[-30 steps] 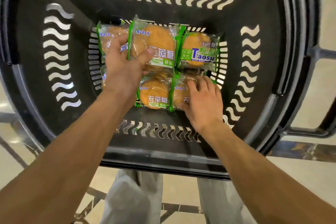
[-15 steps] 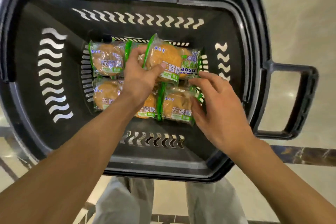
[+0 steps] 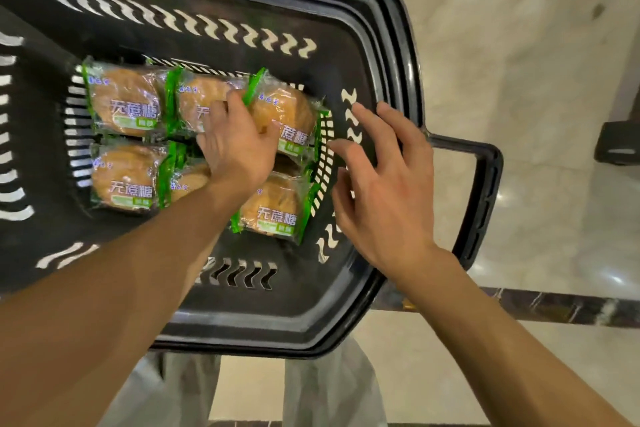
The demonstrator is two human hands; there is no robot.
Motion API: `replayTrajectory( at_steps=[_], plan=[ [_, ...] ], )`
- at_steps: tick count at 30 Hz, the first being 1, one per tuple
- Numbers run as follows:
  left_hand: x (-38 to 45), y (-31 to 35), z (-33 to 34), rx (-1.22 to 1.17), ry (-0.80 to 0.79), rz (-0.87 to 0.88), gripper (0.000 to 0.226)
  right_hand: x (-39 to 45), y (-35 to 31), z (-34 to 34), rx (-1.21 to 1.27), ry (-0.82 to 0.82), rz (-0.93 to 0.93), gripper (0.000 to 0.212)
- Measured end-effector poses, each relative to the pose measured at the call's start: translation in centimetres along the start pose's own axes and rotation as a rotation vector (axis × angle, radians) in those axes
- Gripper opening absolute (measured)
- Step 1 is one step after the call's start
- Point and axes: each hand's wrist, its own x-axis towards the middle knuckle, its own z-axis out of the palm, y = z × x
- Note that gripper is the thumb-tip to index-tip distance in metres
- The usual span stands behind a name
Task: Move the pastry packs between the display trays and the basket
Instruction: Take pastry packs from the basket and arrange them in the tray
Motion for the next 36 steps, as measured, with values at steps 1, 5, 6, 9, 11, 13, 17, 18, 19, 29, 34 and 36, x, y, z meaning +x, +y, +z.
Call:
replayTrajectory(
  at_steps=[1,5,6,9,11,13,17,18,19,29,34,36],
  plan=[
    [-0.2,-0.3,0.1,0.03,0.008,-0.01,0.064,0.0,0.0,0.0,0.002,0.005,0.002,0.035],
    [-1.0,-1.2,-0.2,0.128,0.011,0.177,0.081,0.1,0.0,0.1,-0.018,-0.009,-0.011,0.031],
    [-1.1,-1.2,-0.4,0.193,-0.036,0.238,0.085,0.1,0.1,0.2,-0.029,-0.009,-0.022,0.03],
    [-0.9,-1.0,-0.5,0.31,-0.18,0.318,0.095,0.0,0.4,0.3,-0.04,0.016,-0.042,0.029],
    [-0.8,-0.5,-0.5,0.289,-0.203,0.303,0.096,0.0,0.4,0.3,-0.035,0.04,-0.041,0.028],
    [-0.9,0.0,-0.3,0.263,-0.196,0.287,0.095,0.0,0.3,0.5,-0.038,0.055,-0.041,0.028],
    [-1.3,0.5,0.4,0.309,-0.166,0.279,0.09,0.0,0.3,0.6,-0.021,0.076,-0.038,0.029],
    [-1.4,0.6,0.4,0.329,-0.164,0.274,0.091,-0.1,0.3,0.6,-0.019,0.071,-0.04,0.029],
    [-1.5,0.6,0.3,0.351,-0.162,0.268,0.093,0.0,0.3,0.6,-0.017,0.06,-0.042,0.031],
    [-8.3,3.5,-14.1,0.325,-0.05,0.445,0.068,-0.2,-2.3,-7.7,0.19,-0.099,0.028,0.04],
    [-17.2,6.8,-32.0,0.252,0.206,0.624,0.05,2.1,-10.2,-22.9,0.279,0.001,-0.057,0.043],
    [-20.7,7.3,-39.3,0.235,0.309,0.675,0.048,3.3,-14.1,-29.4,0.275,0.039,-0.089,0.046]
  ],
)
